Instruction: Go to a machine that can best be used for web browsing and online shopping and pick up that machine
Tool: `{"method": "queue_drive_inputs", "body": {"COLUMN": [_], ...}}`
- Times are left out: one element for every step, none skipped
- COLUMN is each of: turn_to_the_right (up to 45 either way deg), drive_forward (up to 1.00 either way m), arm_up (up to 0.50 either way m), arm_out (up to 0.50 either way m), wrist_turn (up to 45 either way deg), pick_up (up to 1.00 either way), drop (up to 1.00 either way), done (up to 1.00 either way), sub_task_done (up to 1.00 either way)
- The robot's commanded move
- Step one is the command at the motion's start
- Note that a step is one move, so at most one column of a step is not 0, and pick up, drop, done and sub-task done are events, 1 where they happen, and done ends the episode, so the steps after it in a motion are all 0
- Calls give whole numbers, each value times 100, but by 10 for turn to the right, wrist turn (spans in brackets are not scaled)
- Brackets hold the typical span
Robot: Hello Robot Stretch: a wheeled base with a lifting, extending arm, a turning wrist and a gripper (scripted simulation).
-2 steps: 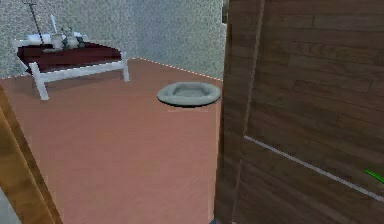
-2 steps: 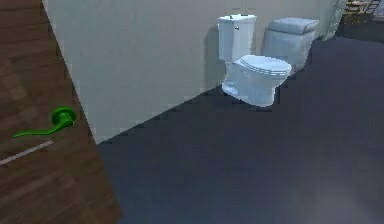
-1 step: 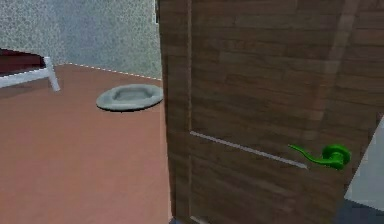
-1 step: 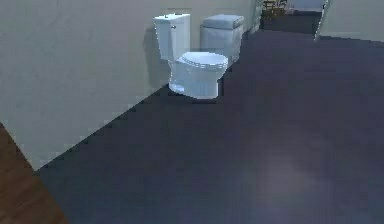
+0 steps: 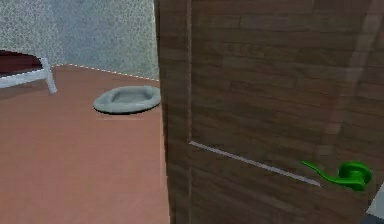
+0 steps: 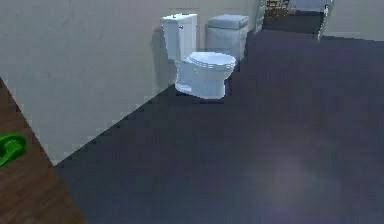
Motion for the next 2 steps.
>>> {"method": "queue_drive_inputs", "body": {"turn_to_the_right": [-360, 0], "drive_forward": [0, 80], "arm_up": [0, 0], "arm_out": [0, 0], "wrist_turn": [0, 0], "pick_up": [0, 0], "drop": [0, 0], "done": [0, 0], "sub_task_done": [0, 0]}}
